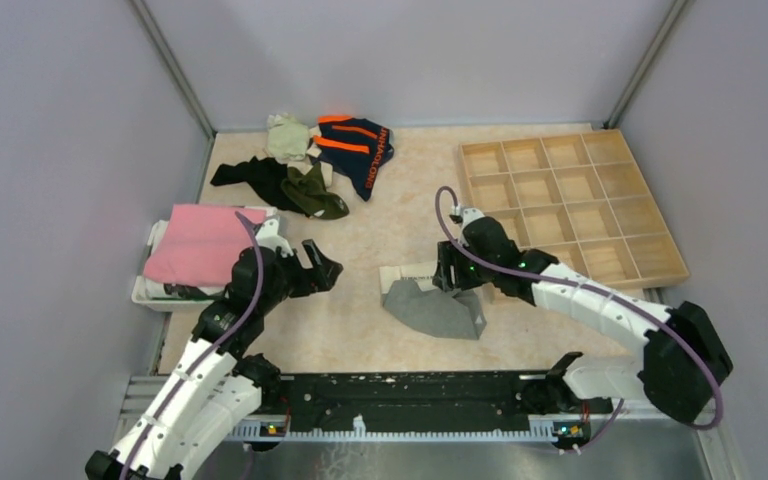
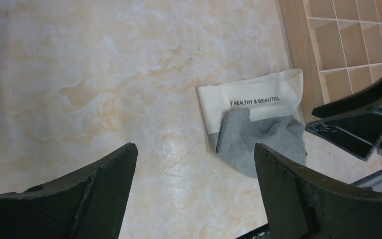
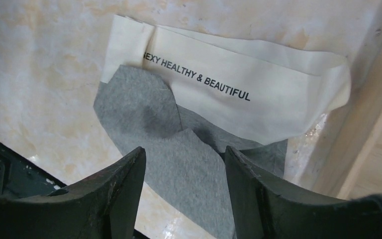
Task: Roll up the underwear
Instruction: Flatten out the underwear at the center of the board.
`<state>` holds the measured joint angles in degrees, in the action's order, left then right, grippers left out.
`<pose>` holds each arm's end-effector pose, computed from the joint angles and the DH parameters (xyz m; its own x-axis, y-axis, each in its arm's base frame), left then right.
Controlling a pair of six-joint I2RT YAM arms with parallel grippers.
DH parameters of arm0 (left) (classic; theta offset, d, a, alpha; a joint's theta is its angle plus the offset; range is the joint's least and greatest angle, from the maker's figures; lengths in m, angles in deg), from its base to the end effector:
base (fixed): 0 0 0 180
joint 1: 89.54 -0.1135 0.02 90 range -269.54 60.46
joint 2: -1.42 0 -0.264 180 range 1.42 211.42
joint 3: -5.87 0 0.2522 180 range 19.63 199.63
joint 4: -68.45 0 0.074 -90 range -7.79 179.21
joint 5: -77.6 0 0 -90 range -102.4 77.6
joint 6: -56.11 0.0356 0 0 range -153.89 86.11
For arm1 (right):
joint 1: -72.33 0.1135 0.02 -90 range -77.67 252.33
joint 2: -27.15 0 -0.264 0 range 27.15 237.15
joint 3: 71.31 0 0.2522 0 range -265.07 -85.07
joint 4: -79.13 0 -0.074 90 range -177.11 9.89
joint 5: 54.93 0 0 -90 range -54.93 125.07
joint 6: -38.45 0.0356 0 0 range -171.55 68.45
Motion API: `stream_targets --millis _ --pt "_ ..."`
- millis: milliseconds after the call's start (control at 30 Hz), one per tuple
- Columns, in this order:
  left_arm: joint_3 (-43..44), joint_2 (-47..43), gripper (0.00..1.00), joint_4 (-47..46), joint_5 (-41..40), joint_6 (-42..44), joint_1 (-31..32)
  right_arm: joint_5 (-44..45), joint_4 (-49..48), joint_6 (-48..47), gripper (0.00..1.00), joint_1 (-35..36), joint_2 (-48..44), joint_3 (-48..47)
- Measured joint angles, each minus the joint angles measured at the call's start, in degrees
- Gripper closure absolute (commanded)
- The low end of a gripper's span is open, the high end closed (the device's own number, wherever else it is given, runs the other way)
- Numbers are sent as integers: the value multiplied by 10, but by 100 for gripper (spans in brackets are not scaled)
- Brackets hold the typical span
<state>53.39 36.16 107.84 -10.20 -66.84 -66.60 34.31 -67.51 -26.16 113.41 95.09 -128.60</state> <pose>0.1348 -0.0585 0.2707 -0.5752 -0.3467 -0.7409 0.1290 0.8559 -0.5007 0.1863 0.1630 0.2354 -0.7580 -0.0920 -0.6458 -0.3755 0.8710 0.3167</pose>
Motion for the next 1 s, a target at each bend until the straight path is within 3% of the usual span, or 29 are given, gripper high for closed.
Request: stream_targets --millis 233,433,767,1000 --pt "-22 3 7 -21 9 -15 15 16 -31 13 44 0 117 -5" --pt "-34 39 9 -62 13 -23 36 98 -22 24 38 0 116 -5" --pt "-23 239 17 -165 -82 -49 214 127 -19 47 38 -21 -74 21" --pt "78 435 30 -194 -159 -48 281 122 -6 54 38 -27 -157 46"
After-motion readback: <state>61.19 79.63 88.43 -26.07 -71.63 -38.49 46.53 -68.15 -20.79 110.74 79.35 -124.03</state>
